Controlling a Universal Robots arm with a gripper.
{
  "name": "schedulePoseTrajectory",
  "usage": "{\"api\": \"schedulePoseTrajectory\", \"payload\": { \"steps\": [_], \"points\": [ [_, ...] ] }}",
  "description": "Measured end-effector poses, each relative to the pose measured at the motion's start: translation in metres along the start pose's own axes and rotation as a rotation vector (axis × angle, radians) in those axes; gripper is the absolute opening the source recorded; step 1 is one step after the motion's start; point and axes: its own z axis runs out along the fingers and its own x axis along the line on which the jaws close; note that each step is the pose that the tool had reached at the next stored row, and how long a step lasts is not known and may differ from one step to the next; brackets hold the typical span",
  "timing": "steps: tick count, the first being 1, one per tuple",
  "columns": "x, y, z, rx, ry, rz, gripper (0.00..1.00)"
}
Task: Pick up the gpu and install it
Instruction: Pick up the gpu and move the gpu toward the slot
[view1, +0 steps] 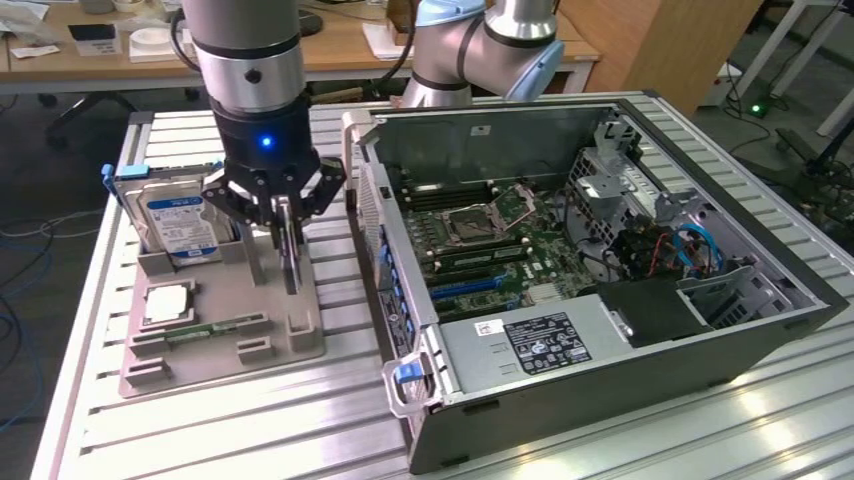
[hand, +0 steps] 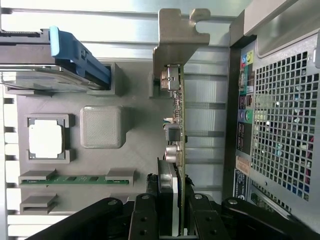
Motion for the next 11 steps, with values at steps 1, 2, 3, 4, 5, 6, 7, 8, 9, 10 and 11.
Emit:
{"api": "schedulePoseTrajectory", "payload": {
  "steps": [1,2,3,4,5,6,7,8,9,10,11],
  "points": [
    [0.000,0.0000,-0.0011,0.0000,0.0000,0.000,0.28],
    [0.000,0.0000,-0.0022,0.0000,-0.0001,0.000,0.28],
    [0.000,0.0000,-0.0033,0.0000,-0.0001,0.000,0.28],
    [0.000,0.0001,-0.0046,0.0000,0.0000,0.000,0.28],
    [0.000,0.0001,-0.0058,0.0000,-0.0001,0.000,0.28],
    [0.000,0.0001,-0.0072,0.0000,0.0000,0.000,0.28],
    [0.000,0.0001,-0.0085,0.0000,0.0000,0.000,0.28],
    [0.000,0.0001,-0.0098,0.0000,0.0000,0.000,0.28],
    [0.000,0.0001,-0.0109,0.0000,-0.0001,0.000,0.28],
    [0.000,0.0001,-0.0121,0.0000,0.0000,0.000,0.28],
    [0.000,0.0001,-0.0135,0.0000,0.0000,0.000,0.28]
  ]
}}
